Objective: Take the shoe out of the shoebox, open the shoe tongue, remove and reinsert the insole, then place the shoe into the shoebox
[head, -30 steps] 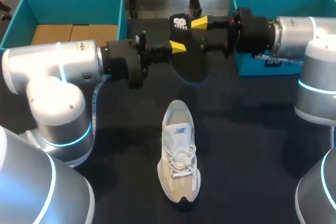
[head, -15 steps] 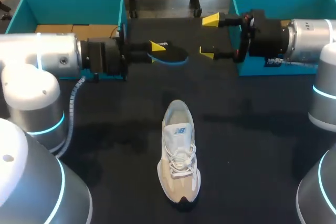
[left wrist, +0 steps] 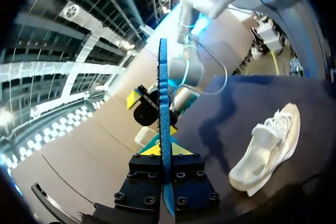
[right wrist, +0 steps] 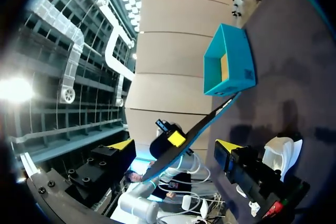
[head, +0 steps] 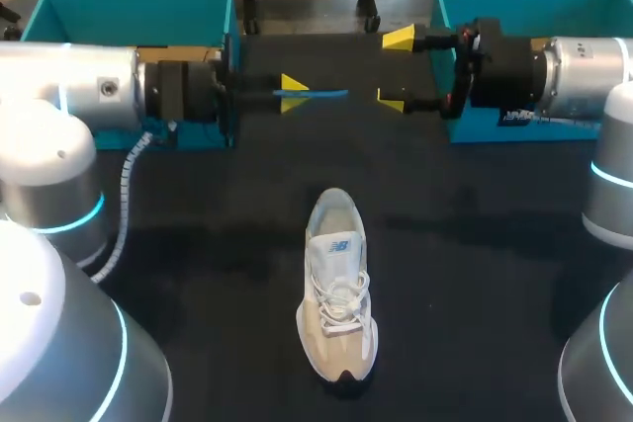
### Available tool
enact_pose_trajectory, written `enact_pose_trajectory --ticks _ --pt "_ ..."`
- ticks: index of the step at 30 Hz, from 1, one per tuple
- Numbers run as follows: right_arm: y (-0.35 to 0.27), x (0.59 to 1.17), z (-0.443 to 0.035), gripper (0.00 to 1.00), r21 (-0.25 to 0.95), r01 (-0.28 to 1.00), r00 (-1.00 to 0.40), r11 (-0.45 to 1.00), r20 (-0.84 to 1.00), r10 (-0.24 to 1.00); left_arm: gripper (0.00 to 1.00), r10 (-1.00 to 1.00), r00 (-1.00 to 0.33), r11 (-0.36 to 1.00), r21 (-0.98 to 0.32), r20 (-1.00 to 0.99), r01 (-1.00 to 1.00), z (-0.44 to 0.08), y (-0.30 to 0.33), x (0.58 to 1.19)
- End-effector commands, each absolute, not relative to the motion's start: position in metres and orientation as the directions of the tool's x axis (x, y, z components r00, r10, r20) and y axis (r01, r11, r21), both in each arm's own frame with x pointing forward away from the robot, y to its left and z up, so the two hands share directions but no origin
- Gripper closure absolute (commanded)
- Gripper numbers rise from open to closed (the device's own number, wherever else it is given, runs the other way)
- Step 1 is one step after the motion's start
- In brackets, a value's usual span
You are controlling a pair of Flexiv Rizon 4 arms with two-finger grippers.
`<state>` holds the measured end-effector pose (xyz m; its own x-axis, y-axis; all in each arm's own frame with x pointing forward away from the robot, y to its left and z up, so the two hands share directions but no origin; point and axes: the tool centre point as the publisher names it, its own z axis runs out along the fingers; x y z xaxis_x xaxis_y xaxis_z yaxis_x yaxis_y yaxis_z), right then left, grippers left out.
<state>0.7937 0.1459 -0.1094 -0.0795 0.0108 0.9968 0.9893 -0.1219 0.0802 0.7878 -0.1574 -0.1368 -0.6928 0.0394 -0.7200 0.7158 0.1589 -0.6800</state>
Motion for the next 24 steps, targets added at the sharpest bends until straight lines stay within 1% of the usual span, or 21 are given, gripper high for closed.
enact_pose_trajectory --ticks 1,2,3,4,5,21,24 --pt "0.1468 0.7929 -0.1096 0.00 0.081 0.989 -0.079 -0.123 0.997 0.014 1.00 0.239 -0.971 -0.041 -0.999 -0.002 -0.008 -0.1266 -0.1363 0.7976" --pt "0.1468 0.7929 -0.1096 0.00 0.081 0.989 -0.079 -0.123 0.997 0.014 1.00 0.271 -0.954 -0.036 -0.989 0.126 -0.141 -0.1261 -0.1351 0.8008" --pt "0.1468 0.7929 -0.1096 0.00 0.081 0.989 -0.079 -0.123 0.997 0.014 1.00 0.275 -0.947 -0.027 -0.983 0.167 -0.181 -0.1259 -0.1350 0.8020" --pt "0.1468 0.7929 -0.1096 0.00 0.081 0.989 -0.079 -0.123 0.997 0.014 1.00 0.264 -0.954 -0.010 -0.989 0.139 -0.147 -0.1247 -0.1356 0.8020" --pt "0.1468 0.7929 -0.1096 0.00 0.081 0.989 -0.079 -0.123 0.997 0.014 1.00 0.222 -0.975 0.034 -0.999 0.009 -0.002 -0.1220 -0.1366 0.7983" --pt "0.1468 0.7929 -0.1096 0.00 0.081 0.989 -0.079 -0.123 0.997 0.014 1.00 0.222 -0.975 0.034 -0.999 0.009 -0.002 -0.1220 -0.1366 0.7983" --pt "0.1468 0.7929 -0.1096 0.00 0.081 0.989 -0.079 -0.123 0.997 0.014 1.00 0.214 -0.974 0.041 -0.997 0.073 -0.065 -0.1298 -0.1369 0.7922"
